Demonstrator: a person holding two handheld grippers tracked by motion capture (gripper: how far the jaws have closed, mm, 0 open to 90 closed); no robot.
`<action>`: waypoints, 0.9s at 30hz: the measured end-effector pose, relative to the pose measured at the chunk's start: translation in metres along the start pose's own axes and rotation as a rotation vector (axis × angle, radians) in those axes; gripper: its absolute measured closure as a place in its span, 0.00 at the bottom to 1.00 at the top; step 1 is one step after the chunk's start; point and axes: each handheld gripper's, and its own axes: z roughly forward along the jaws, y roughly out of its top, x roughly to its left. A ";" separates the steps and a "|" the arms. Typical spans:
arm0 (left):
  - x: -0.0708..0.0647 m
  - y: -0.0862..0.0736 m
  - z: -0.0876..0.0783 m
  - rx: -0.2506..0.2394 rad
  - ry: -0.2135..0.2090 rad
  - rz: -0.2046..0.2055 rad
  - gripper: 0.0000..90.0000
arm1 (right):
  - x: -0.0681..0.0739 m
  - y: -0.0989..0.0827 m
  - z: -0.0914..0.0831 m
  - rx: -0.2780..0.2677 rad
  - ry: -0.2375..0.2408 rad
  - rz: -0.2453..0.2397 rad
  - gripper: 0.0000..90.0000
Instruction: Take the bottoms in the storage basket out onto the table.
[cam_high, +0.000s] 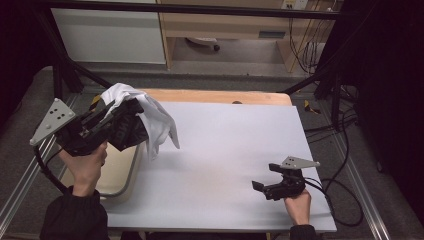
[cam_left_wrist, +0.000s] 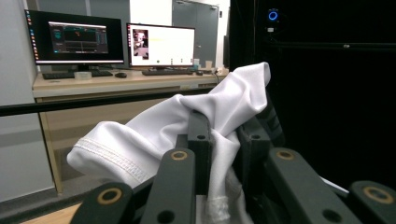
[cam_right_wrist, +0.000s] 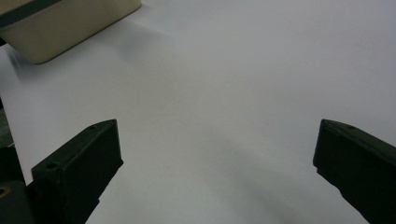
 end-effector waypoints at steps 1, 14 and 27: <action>-0.001 -0.001 0.001 0.001 -0.004 -0.002 0.86 | 0.000 0.000 0.000 0.001 0.000 0.000 0.02; -0.015 -0.011 0.017 0.035 -0.042 0.001 0.86 | 0.000 0.000 0.000 0.003 0.000 0.000 0.02; -0.030 -0.020 0.032 0.078 -0.080 0.017 0.86 | 0.000 0.000 0.000 0.004 -0.001 0.000 0.02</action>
